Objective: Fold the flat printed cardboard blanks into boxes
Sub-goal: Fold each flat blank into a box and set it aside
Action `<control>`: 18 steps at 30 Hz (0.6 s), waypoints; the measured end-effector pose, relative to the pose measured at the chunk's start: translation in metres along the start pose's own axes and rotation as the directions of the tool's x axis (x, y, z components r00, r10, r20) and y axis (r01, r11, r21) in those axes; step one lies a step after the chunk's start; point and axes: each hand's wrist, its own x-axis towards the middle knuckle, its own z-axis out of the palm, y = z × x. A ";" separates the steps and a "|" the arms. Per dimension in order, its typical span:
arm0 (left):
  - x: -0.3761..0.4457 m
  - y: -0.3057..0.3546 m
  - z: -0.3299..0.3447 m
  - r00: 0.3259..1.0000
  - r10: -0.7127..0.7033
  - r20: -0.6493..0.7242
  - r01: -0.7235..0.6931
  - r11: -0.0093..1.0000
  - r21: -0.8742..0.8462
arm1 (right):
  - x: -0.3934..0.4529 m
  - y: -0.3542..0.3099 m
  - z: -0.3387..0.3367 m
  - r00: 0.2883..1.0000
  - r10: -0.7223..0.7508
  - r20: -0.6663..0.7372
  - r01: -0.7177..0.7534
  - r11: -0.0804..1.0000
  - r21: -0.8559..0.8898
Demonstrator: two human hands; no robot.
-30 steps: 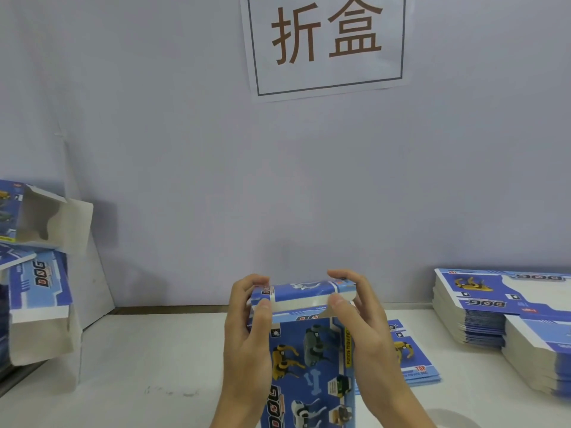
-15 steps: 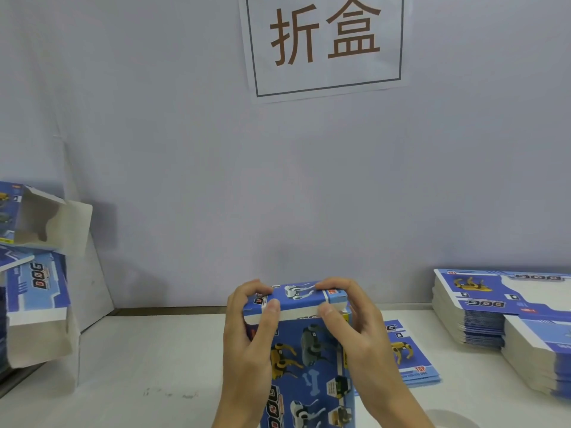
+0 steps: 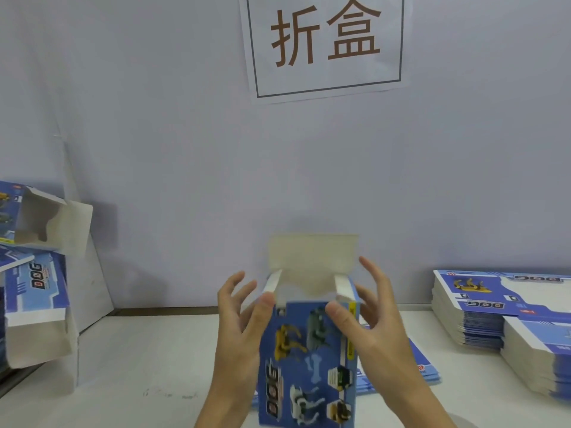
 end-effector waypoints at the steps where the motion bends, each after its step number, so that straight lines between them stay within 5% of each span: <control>1: 0.001 0.000 -0.005 0.998 -0.036 0.053 0.034 0.998 0.047 | 0.003 0.000 -0.004 0.997 -0.008 -0.079 0.010 1.000 0.025; 4: 0.002 0.000 -0.022 0.942 -0.202 0.270 0.142 0.964 0.223 | 0.010 -0.003 -0.018 0.964 0.015 -0.264 0.015 0.994 0.110; 7: 0.001 0.000 -0.034 0.847 -0.318 0.426 0.186 0.928 0.323 | 0.013 -0.003 -0.029 0.961 0.087 -0.261 -0.035 0.979 0.200; 9: -0.001 0.003 -0.036 0.861 -0.276 0.427 0.193 0.954 0.228 | 0.011 -0.004 -0.035 0.975 0.147 -0.165 -0.061 0.896 0.439; 12: 0.002 0.016 -0.038 0.947 -0.179 0.265 0.233 0.955 -0.186 | 0.008 0.003 -0.049 0.963 0.252 -0.099 -0.091 0.647 0.757; 15: 0.005 0.024 -0.050 0.950 -0.250 0.186 0.304 0.873 -0.381 | 0.007 0.021 -0.055 0.886 0.422 -0.190 -0.174 0.684 0.709; 18: -0.001 0.036 -0.064 0.862 -0.343 0.374 0.448 0.860 -0.243 | 0.005 0.035 -0.047 0.810 0.545 -0.216 -0.319 0.719 0.617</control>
